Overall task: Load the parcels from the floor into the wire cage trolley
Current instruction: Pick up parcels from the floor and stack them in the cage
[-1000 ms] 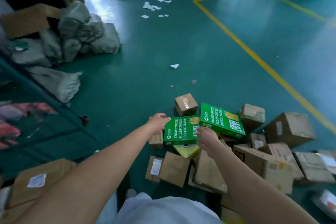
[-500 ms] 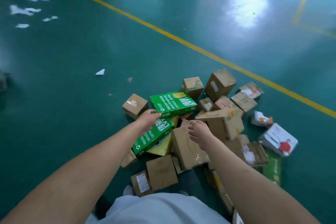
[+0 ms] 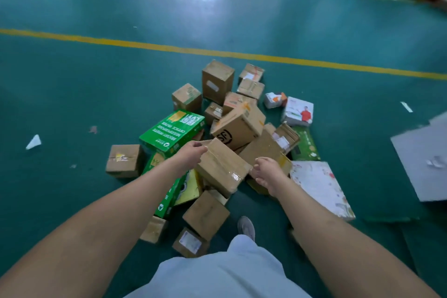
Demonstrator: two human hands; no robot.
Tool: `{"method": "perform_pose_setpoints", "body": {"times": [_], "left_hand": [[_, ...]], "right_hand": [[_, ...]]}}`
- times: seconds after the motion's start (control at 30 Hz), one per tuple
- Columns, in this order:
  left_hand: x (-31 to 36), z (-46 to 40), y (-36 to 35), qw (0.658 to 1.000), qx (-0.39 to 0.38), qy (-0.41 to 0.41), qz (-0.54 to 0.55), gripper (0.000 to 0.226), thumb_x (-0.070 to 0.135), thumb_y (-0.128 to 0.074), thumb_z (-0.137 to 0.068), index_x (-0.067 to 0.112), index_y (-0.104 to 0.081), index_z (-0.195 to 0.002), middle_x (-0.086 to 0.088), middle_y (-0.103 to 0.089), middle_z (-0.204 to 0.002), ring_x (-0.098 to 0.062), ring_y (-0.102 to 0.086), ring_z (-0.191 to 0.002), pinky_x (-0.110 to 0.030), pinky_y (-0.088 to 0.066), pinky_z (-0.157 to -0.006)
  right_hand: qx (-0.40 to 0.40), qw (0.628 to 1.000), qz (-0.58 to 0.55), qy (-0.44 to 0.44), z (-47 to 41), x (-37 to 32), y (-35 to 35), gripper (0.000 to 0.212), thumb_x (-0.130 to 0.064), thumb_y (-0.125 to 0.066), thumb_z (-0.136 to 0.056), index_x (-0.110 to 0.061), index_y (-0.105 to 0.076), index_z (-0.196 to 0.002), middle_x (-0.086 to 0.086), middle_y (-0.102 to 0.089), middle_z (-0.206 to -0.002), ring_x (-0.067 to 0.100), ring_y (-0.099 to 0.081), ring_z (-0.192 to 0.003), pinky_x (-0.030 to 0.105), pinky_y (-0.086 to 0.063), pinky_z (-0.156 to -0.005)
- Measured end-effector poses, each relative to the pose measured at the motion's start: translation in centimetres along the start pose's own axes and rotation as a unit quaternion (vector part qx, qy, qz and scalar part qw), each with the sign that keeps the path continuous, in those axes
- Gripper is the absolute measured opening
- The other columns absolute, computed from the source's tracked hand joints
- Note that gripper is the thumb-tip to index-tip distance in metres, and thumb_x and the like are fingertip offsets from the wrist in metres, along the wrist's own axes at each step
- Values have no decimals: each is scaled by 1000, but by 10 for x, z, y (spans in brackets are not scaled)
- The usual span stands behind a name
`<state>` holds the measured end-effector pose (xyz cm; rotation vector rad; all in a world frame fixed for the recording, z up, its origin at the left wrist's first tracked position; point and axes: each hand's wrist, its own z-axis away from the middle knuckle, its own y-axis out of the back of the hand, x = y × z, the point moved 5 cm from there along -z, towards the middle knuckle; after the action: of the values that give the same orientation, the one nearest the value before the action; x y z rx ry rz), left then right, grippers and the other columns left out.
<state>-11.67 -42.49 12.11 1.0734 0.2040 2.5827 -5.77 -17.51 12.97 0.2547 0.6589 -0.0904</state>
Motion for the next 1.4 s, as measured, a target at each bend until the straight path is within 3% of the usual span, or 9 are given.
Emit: {"method": "perform_pose_setpoints", "body": {"times": [0.27, 0.43, 0.53, 0.67, 0.83, 1.0, 1.2, 1.3, 1.4], "left_hand": [[-4, -3, -45, 998, -49, 24, -9, 48, 28, -57, -105, 15, -44, -149, -11, -53, -142, -28, -55, -117, -41, -45, -95], [0, -5, -69, 998, -48, 36, -26, 47, 26, -56, -105, 15, -45, -148, -7, -56, -128, -24, -56, -112, -37, -45, -88], [5, -9, -87, 998, -40, 42, -31, 47, 26, -55, -105, 14, -44, -149, -6, -54, -123, -22, -56, -106, -36, -45, -86], [21, -20, -123, 996, -25, 62, -52, 51, 29, -57, -104, 16, -43, -152, -9, -55, -137, -26, -58, -115, -40, -49, -93], [41, -33, -163, 995, -14, 84, -51, 52, 32, -54, -105, 17, -40, -153, -9, -52, -144, -26, -56, -118, -40, -47, -92], [64, -50, -199, 995, -2, 93, -47, 50, 32, -54, -105, 17, -43, -151, -8, -55, -133, -24, -58, -114, -38, -53, -95], [97, -80, -222, 995, -15, 96, -15, 49, 33, -56, -105, 19, -43, -150, -8, -55, -141, -26, -57, -123, -39, -51, -99], [109, -111, -227, 995, -18, 103, -5, 50, 33, -56, -104, 19, -44, -150, -8, -54, -140, -26, -57, -122, -39, -51, -98], [115, -146, -231, 992, -23, 120, -13, 52, 36, -57, -103, 20, -43, -151, -7, -56, -133, -22, -59, -112, -33, -54, -86]], "right_hand": [[45, 998, -36, -34, -3, 40, 37, 23, -28, -44, -108, -19, -55, -126, 4, -61, -119, 27, -59, -119, 32, -51, -83], [40, 997, -45, -43, -15, 41, 63, 20, -27, -47, -108, -20, -54, -125, 4, -60, -122, 21, -58, -104, 34, -51, -85], [36, 997, -45, -46, -29, 37, 84, 21, -29, -48, -107, -20, -55, -125, 4, -61, -118, 22, -59, -107, 34, -51, -85], [17, 997, -52, -52, -59, 25, 123, 20, -28, -48, -108, -20, -54, -125, 4, -61, -110, 27, -61, -110, 35, -53, -88], [-6, 998, -30, -52, -102, 6, 161, 16, -28, -47, -108, -22, -53, -122, 5, -62, -115, 27, -56, -122, 48, -48, -110], [-21, 999, 17, -23, -137, -26, 199, 23, -26, -48, -108, -17, -56, -128, 2, -61, -111, 23, -60, -106, 39, -52, -89], [-12, 999, 49, 2, -175, -66, 221, 15, -22, -48, -106, -18, -59, -115, 13, -63, -126, 31, -61, -118, 50, -50, -107], [-19, 997, 76, 5, -203, -82, 215, 18, -21, -48, -106, -16, -60, -119, 13, -64, -120, 25, -59, -98, 52, -48, -108], [-37, 994, 104, 4, -245, -96, 203, 18, -24, -48, -106, -19, -59, -119, 9, -63, -119, 23, -58, -99, 51, -50, -104]]}}
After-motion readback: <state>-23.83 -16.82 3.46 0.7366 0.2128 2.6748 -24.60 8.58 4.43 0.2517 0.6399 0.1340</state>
